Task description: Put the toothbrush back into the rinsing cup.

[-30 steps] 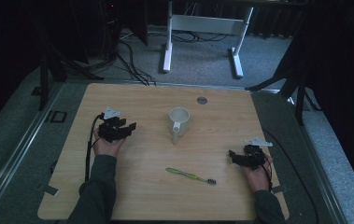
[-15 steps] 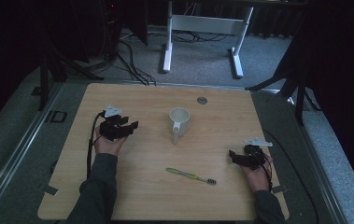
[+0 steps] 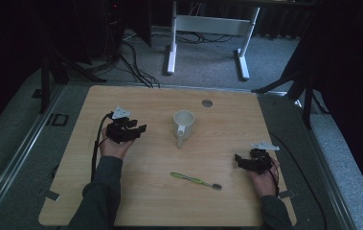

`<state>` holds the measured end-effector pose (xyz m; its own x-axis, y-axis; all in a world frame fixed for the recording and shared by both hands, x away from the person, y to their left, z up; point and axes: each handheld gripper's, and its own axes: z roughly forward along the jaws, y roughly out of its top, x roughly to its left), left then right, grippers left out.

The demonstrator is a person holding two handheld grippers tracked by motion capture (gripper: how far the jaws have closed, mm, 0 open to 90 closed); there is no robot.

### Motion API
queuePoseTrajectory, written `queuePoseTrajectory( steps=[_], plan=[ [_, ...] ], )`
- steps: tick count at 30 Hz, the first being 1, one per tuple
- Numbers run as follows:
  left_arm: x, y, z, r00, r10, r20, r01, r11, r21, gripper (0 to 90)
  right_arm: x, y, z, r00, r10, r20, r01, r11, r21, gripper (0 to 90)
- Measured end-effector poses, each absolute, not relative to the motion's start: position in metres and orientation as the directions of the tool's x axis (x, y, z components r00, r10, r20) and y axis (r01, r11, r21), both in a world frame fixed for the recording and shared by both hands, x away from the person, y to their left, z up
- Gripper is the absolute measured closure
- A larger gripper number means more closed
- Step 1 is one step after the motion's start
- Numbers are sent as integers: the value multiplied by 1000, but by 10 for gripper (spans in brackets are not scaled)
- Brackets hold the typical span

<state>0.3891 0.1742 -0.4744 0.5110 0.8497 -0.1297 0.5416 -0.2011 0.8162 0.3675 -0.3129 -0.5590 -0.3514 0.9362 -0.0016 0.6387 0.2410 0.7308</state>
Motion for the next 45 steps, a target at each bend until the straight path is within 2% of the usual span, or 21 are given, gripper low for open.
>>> queuePoseTrajectory(
  steps=[23, 45],
  plan=[
    [395, 148, -463, 602, 786, -142, 524, -255, 813, 517, 368, -313, -559, -352, 936, -2, 639, 242, 731, 217],
    [389, 126, -448, 710, 695, -110, 450, -329, 830, 520, 368, -313, -559, -351, 936, 0, 640, 240, 730, 217]
  ],
)
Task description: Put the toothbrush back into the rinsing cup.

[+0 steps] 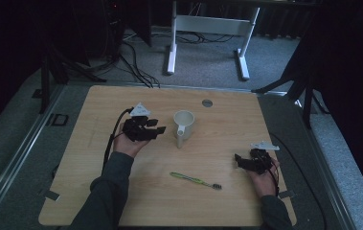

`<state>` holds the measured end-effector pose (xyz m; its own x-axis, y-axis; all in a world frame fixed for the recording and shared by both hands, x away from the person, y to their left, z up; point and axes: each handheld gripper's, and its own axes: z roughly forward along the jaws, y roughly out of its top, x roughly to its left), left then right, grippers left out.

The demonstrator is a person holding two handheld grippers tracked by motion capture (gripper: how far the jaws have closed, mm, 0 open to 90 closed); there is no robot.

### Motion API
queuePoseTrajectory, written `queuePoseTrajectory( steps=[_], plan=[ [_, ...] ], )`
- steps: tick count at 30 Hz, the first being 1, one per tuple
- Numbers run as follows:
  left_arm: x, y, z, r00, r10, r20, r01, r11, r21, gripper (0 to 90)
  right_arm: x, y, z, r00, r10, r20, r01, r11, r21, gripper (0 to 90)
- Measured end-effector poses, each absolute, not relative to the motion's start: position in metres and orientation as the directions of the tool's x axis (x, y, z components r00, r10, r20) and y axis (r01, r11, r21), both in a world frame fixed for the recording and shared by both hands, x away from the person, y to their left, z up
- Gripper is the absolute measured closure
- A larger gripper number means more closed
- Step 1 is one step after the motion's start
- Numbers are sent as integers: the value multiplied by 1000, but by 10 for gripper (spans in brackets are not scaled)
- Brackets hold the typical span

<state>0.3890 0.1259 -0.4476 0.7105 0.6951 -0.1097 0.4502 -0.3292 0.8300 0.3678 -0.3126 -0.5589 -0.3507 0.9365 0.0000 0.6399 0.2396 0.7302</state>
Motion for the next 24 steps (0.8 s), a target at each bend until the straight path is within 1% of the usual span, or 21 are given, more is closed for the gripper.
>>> queuePoseTrajectory(
  steps=[7, 24],
  plan=[
    [387, 120, -441, 748, 656, -96, 415, -350, 840, 518, 368, -313, -559, -351, 936, -1, 639, 240, 731, 217],
    [386, 100, -437, 811, 582, -53, 364, -432, 825, 518, 368, -313, -559, -350, 937, 0, 639, 239, 731, 217]
  ],
)
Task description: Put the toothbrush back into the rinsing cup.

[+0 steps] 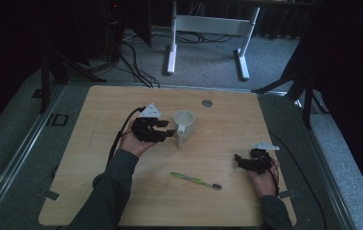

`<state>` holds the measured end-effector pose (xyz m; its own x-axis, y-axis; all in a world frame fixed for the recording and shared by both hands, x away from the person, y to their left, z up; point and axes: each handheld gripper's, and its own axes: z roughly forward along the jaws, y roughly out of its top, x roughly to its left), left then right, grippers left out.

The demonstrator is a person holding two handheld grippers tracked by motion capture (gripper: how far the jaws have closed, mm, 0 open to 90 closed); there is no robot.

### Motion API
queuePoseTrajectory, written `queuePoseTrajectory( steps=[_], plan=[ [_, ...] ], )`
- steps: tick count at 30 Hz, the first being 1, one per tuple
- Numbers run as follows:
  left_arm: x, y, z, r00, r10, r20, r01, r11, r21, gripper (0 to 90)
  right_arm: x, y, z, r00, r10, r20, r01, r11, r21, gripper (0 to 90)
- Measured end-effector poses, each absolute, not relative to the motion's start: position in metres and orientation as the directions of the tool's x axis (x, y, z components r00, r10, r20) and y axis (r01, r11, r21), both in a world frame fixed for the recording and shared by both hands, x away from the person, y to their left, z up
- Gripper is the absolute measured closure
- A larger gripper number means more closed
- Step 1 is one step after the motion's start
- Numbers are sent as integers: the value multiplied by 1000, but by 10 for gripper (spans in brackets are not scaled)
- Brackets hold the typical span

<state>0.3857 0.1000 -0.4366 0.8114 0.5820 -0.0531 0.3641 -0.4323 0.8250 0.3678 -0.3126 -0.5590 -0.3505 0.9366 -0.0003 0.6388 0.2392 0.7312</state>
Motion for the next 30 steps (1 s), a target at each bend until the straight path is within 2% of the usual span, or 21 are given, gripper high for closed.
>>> queuePoseTrajectory(
  steps=[10, 30],
  plan=[
    [380, 91, -439, 832, 555, -2, 328, -489, 808, 524, 368, -313, -559, -351, 936, 0, 639, 240, 730, 217],
    [375, 75, -438, 898, 439, -7, 273, -547, 791, 546, 368, -313, -559, -351, 937, 0, 640, 239, 731, 217]
  ],
)
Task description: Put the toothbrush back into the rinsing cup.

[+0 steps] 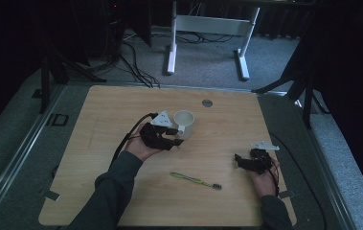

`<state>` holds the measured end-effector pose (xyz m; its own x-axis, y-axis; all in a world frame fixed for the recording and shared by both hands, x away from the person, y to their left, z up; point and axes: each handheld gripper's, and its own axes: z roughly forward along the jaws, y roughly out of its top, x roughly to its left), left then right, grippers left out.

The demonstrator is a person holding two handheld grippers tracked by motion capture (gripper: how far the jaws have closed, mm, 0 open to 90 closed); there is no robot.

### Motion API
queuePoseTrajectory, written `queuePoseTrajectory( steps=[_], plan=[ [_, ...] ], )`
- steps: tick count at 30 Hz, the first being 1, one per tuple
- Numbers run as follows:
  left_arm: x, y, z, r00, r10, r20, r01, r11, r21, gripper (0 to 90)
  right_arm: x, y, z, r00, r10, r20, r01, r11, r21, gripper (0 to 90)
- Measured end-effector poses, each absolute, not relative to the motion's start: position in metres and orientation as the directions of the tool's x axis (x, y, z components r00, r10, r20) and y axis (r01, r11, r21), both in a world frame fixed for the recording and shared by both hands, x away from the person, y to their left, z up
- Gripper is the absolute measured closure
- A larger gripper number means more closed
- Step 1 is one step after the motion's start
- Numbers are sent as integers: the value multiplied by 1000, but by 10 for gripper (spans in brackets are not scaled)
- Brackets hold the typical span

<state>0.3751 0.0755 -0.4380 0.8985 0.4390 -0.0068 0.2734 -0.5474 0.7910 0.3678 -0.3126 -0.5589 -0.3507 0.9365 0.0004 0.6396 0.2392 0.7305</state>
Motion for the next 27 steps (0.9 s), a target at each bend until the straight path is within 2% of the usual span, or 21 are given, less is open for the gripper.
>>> queuePoseTrajectory(
  steps=[21, 27],
  plan=[
    [378, 55, -423, 952, 307, 8, 190, -609, 770, 541, 368, -313, -559, -351, 937, 1, 640, 239, 730, 217],
    [378, 45, -429, 962, 273, 20, 171, -654, 737, 536, 368, -313, -559, -350, 937, 1, 641, 239, 730, 217]
  ],
)
